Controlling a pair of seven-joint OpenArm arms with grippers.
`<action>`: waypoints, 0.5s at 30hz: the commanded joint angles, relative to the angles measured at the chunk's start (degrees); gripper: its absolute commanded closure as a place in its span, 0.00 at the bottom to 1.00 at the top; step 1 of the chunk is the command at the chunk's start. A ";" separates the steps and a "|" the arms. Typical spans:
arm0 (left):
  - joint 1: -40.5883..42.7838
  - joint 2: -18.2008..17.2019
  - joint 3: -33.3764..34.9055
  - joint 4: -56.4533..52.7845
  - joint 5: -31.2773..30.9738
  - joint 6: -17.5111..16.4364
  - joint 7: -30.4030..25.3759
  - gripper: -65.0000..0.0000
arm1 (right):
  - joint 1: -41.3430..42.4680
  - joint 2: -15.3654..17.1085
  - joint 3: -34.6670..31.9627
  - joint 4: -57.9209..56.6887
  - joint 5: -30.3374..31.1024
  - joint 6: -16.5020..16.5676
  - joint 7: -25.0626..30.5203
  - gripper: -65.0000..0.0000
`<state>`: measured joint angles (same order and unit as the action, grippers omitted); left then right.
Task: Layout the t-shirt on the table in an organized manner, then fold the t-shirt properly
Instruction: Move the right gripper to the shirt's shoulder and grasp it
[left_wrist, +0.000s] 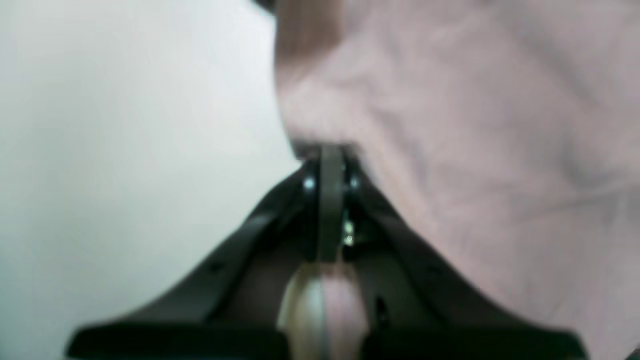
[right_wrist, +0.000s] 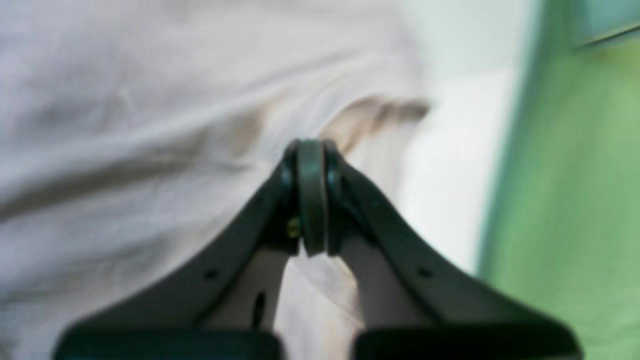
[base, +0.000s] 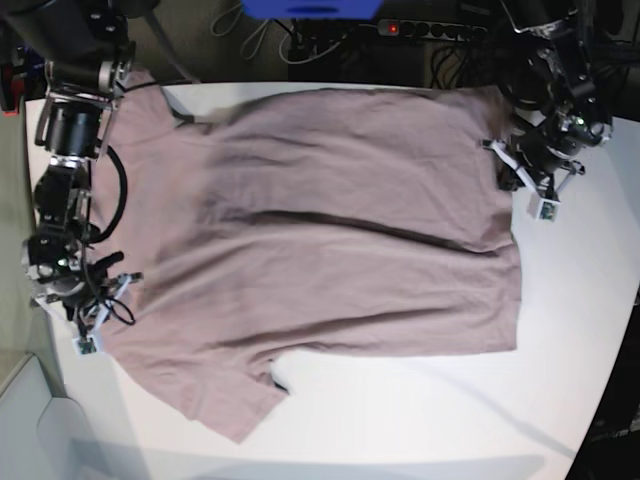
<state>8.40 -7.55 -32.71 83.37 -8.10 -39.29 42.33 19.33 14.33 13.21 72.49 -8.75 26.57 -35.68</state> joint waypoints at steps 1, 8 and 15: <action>-0.18 -0.05 0.23 -2.36 1.46 -0.49 1.67 1.00 | -0.56 0.66 0.11 3.86 0.27 -0.06 -0.49 1.00; -4.14 -3.66 0.23 -12.82 1.46 -0.49 -2.90 1.00 | -11.99 -0.92 0.19 20.39 0.36 0.03 -10.87 1.00; -5.55 -8.32 -0.13 -14.05 1.46 -0.58 -3.34 1.00 | -24.12 -4.00 0.37 25.84 0.36 0.03 -12.01 1.00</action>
<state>2.35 -15.20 -32.64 69.60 -10.92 -41.80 34.68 -5.91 9.72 13.32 97.12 -8.34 26.85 -48.84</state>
